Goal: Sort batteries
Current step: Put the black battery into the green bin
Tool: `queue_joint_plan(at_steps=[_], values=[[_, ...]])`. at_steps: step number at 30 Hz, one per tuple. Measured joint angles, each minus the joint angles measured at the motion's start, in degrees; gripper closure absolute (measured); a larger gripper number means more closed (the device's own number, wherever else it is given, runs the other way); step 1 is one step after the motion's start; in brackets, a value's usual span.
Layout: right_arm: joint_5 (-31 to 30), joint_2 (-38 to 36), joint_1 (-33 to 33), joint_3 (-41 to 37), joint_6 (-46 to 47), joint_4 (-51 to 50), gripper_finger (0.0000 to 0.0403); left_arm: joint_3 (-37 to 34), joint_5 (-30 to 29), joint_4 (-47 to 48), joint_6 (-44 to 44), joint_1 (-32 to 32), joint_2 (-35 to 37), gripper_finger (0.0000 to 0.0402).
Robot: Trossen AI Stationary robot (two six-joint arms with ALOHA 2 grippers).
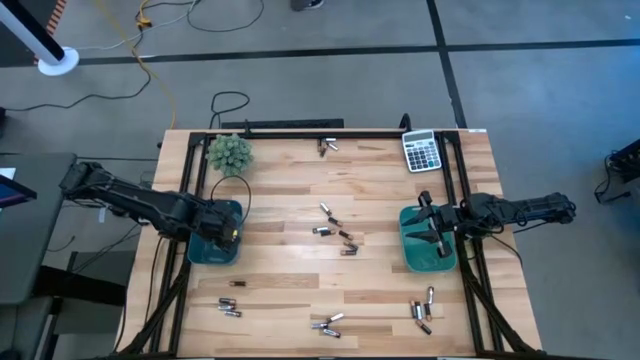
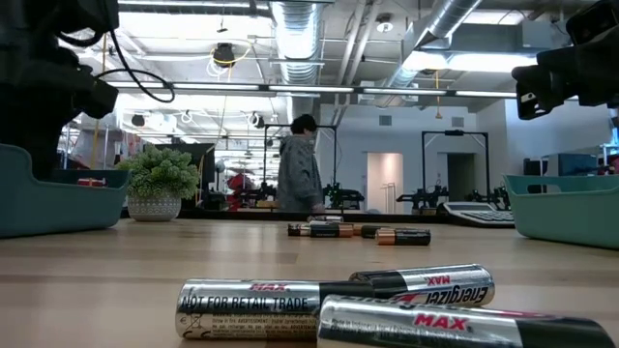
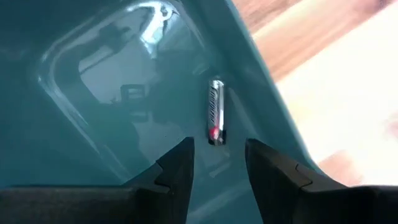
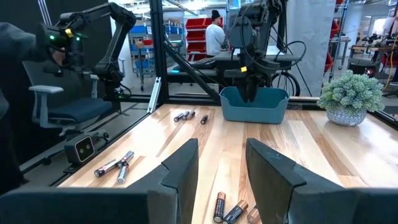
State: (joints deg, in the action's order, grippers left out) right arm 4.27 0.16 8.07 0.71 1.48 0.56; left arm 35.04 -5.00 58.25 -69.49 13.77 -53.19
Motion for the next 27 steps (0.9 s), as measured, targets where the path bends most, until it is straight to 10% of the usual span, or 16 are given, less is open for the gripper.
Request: queue_joint_plan(at_steps=[16, 27], values=[[-0.02, 0.0, -0.34, 0.0, 0.03, 0.39, 0.0251, 19.86, -8.64, 5.55, -2.08, 0.16, 0.0, 0.0262], [-2.54, 0.0, -0.34, 0.14, 1.46, 6.83, 0.0251, 22.86, -8.54, 4.93, 17.03, 0.16, -0.28, 0.0262]])
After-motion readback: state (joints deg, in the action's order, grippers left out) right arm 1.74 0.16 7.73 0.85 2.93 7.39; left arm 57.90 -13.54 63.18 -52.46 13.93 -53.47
